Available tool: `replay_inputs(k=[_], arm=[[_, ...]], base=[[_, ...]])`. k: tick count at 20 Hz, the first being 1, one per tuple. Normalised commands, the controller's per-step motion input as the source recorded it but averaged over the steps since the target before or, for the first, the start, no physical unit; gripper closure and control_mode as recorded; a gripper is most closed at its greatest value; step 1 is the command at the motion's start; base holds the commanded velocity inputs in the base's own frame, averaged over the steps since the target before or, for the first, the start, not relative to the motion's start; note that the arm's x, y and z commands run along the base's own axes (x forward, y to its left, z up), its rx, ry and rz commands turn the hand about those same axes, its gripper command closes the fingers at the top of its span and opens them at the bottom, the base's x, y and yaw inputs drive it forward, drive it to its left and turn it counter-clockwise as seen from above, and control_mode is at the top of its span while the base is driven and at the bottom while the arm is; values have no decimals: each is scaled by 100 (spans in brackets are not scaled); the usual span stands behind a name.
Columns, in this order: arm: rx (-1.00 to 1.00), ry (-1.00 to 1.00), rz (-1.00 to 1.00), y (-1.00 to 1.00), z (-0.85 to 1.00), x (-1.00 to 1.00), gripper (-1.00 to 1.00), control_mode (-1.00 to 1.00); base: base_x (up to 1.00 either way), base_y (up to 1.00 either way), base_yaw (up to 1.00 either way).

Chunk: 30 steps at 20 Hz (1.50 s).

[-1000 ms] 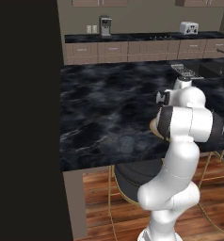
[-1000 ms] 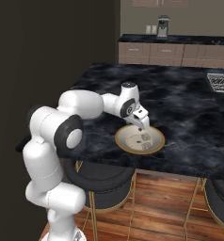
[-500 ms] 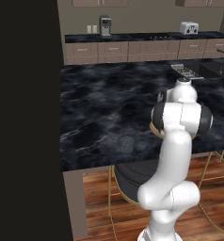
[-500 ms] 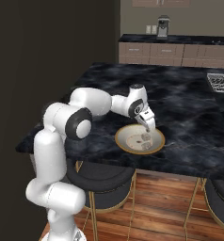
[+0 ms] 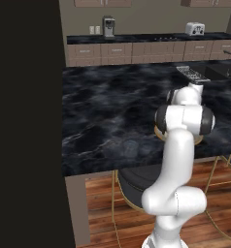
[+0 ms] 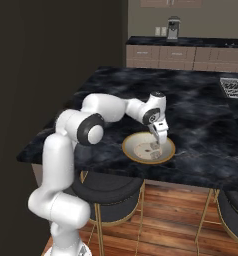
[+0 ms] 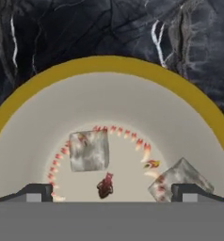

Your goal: There are four ice cubes in the ice bowl. Place two ice cubes in each glass of water.

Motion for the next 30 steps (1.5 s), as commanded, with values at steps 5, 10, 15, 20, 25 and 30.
replay_inputs(k=[5,10,15,20,25,30], arm=[[1,1,-7,0,-18,36,-100,-100],[0,3,-4,1,-38,27,-100,-100],[0,5,-1,-13,-43,15,-100,-100],[0,3,0,-2,-21,10,-100,-100],[0,2,0,0,-14,23,-100,-100],[1,6,0,-4,-16,3,-100,-100]], base=[[0,0,0],[0,0,0],[0,0,0],[0,0,0],[0,0,0],[0,0,0]])
